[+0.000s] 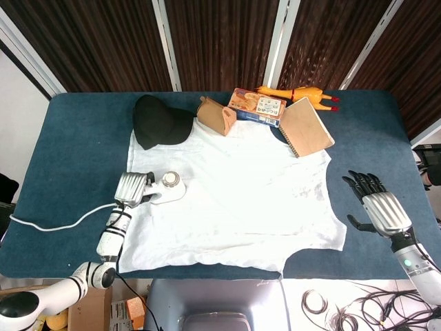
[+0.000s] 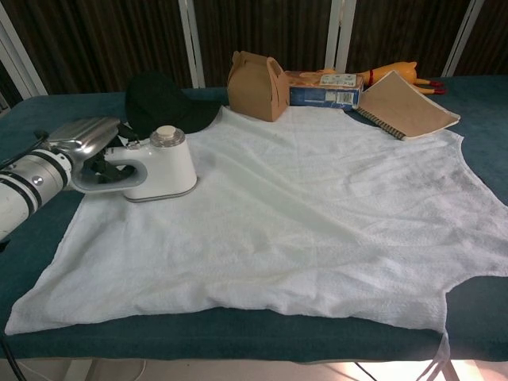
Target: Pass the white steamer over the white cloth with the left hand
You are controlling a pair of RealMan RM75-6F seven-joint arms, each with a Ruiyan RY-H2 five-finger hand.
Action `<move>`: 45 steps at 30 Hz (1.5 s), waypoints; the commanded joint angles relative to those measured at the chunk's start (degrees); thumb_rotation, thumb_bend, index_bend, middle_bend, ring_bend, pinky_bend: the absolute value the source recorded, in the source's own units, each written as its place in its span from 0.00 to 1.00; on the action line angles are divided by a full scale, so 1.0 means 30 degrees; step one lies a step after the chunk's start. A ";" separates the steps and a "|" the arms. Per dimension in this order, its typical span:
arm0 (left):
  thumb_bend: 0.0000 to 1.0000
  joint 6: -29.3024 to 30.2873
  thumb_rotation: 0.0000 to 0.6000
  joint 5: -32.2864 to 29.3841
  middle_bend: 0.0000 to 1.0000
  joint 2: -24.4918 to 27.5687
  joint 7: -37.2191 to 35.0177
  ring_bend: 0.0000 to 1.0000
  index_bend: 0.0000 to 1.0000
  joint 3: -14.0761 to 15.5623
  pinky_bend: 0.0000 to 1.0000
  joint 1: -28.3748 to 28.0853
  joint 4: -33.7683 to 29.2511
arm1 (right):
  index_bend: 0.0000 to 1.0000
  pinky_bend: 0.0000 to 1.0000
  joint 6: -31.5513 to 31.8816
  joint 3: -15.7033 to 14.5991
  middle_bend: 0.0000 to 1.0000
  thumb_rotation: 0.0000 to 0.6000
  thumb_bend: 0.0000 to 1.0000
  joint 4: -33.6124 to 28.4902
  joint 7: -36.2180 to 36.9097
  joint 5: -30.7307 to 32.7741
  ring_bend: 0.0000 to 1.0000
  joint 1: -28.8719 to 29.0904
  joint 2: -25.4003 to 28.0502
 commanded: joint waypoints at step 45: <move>0.18 0.0429 1.00 0.4391 0.31 0.0892 -1.0041 0.33 0.26 0.2981 0.73 0.1600 0.6434 | 0.00 0.00 -0.0375 0.0021 0.00 1.00 0.27 -0.1223 -0.1733 0.0422 0.00 0.0089 -0.0061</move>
